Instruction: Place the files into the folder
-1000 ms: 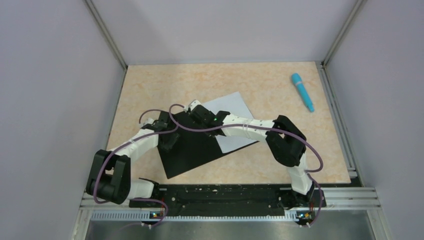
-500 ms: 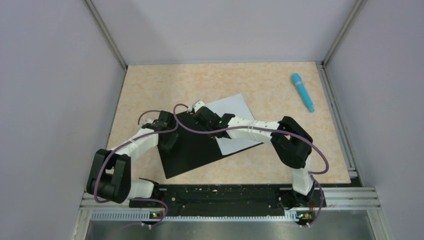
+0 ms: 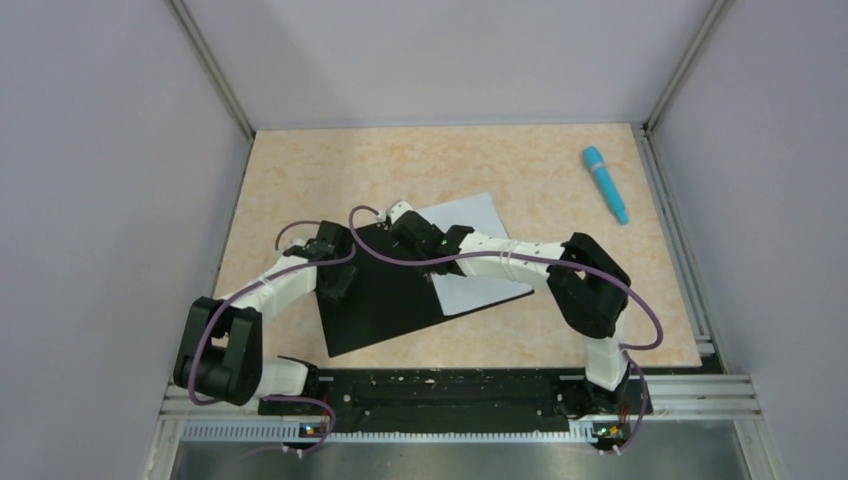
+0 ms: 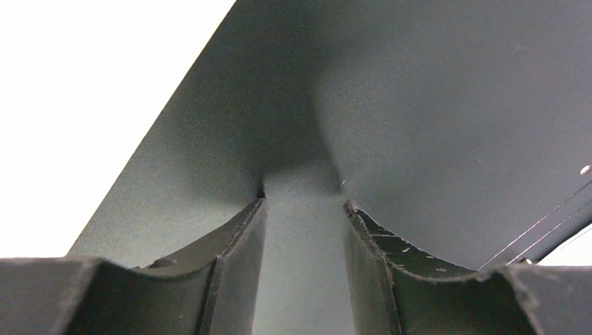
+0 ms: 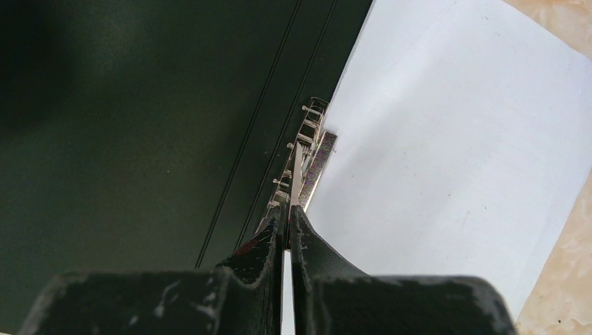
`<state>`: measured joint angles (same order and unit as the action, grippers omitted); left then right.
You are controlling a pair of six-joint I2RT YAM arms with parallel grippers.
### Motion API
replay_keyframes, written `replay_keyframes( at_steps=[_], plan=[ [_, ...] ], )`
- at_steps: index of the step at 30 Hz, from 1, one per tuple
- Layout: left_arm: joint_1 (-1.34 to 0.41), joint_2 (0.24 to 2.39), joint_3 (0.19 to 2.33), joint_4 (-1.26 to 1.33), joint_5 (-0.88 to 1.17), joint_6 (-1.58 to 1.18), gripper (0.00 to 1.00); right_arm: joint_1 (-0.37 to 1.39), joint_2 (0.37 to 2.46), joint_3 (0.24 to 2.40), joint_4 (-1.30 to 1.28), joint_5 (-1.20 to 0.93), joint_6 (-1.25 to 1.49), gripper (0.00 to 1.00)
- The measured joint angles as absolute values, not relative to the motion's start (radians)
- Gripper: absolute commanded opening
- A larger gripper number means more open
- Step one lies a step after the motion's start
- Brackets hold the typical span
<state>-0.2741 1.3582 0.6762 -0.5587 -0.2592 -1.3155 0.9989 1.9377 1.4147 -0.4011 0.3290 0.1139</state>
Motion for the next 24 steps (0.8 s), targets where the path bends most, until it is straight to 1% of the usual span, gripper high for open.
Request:
replay_keyframes(
  at_steps=[24],
  plan=[
    [-0.269,1.371,0.688,-0.570,-0.252,-1.316,0.49,0.999,1.931,1.436,-0.459,0.308,0.107,0.06]
  ],
)
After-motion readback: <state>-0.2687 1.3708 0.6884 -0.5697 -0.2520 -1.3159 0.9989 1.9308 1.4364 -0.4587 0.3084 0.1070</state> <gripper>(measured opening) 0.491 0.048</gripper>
